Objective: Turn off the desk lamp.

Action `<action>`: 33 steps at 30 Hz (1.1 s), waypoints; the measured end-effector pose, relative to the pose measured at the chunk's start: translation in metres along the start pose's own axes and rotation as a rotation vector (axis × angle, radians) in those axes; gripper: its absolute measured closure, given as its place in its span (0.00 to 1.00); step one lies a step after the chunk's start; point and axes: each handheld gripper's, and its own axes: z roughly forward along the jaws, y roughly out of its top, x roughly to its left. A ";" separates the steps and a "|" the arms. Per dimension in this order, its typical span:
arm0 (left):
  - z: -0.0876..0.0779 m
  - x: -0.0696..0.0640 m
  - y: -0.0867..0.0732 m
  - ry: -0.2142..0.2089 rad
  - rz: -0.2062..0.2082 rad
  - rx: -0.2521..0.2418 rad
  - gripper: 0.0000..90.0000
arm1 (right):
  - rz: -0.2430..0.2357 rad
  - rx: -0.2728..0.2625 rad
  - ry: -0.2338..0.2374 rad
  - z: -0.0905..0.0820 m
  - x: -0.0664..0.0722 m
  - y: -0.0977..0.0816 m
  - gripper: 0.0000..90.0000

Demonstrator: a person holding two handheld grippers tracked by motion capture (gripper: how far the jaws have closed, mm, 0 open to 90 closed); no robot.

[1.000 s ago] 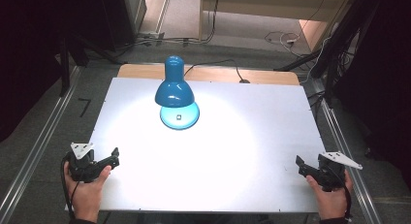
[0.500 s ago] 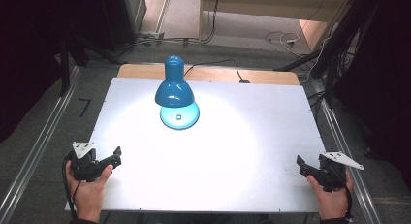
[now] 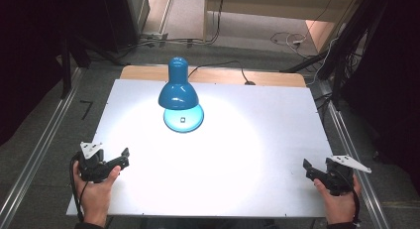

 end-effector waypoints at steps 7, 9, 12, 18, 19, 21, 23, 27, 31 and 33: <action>0.002 -0.004 0.003 -0.011 0.007 -0.003 0.11 | 0.002 0.000 0.002 0.000 0.000 0.000 0.20; 0.003 -0.005 0.003 -0.014 0.006 -0.004 0.11 | 0.008 0.000 0.006 0.001 -0.001 0.000 0.20; 0.005 -0.008 0.006 -0.023 0.007 -0.007 0.11 | 0.010 0.002 0.007 0.001 -0.002 0.000 0.20; 0.008 -0.016 0.009 -0.040 0.014 -0.007 0.11 | 0.017 0.000 0.009 0.000 -0.002 0.000 0.20; 0.010 -0.020 0.010 -0.045 0.020 -0.004 0.11 | 0.018 0.001 0.008 0.000 -0.002 0.000 0.20; 0.012 -0.023 0.011 -0.051 0.024 -0.004 0.11 | 0.018 0.000 0.010 0.000 -0.002 0.000 0.20; 0.014 -0.026 0.012 -0.056 0.027 -0.005 0.11 | 0.019 -0.001 0.010 0.000 -0.002 0.000 0.20; 0.018 -0.030 0.014 -0.063 0.032 -0.003 0.11 | 0.024 0.000 0.011 0.000 -0.003 0.000 0.20; 0.021 -0.034 0.016 -0.067 0.032 -0.004 0.11 | 0.026 -0.002 0.013 0.000 -0.003 0.000 0.20; 0.022 -0.034 0.017 -0.067 0.035 -0.002 0.11 | 0.028 -0.001 0.015 0.000 -0.003 0.000 0.21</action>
